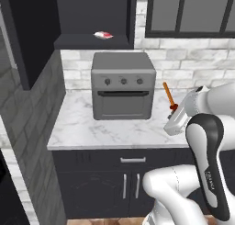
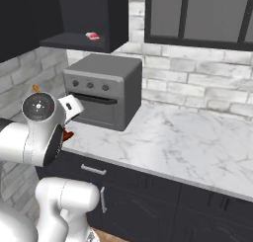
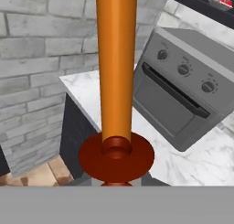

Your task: Pick the candle and candle from the dining table and place them in the open cabinet. Close the cabinet after placing the objects.

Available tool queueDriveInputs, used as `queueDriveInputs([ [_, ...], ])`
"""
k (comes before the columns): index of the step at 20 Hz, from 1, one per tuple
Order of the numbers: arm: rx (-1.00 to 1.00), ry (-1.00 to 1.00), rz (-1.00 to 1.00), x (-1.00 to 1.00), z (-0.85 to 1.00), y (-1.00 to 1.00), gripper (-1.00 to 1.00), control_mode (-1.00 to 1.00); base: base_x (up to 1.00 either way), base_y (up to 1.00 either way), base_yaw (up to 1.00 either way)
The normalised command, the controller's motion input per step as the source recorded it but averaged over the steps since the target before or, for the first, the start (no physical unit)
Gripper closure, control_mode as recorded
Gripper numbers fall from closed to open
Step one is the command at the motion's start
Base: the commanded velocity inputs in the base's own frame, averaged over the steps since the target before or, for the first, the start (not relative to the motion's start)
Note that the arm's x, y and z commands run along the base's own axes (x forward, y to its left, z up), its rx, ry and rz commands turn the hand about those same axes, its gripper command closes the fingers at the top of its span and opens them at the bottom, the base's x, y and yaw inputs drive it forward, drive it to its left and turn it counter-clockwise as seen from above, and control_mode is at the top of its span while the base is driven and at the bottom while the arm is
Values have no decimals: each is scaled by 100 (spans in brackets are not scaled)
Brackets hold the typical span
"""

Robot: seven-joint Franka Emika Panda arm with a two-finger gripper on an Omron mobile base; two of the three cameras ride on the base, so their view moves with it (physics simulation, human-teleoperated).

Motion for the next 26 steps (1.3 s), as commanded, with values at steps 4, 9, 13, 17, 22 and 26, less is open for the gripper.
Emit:
queueDriveInputs([
  [4,0,0,0,0,0,0,100,100,36,33,-11],
  [9,0,0,0,0,0,0,100,100,34,32,-11],
  [13,0,0,0,0,0,0,100,100,34,32,-11],
  [17,0,0,0,0,0,0,100,100,34,31,-11],
  [22,0,0,0,0,0,0,100,100,35,32,-11],
  [26,0,0,0,0,0,0,100,100,35,30,-10],
])
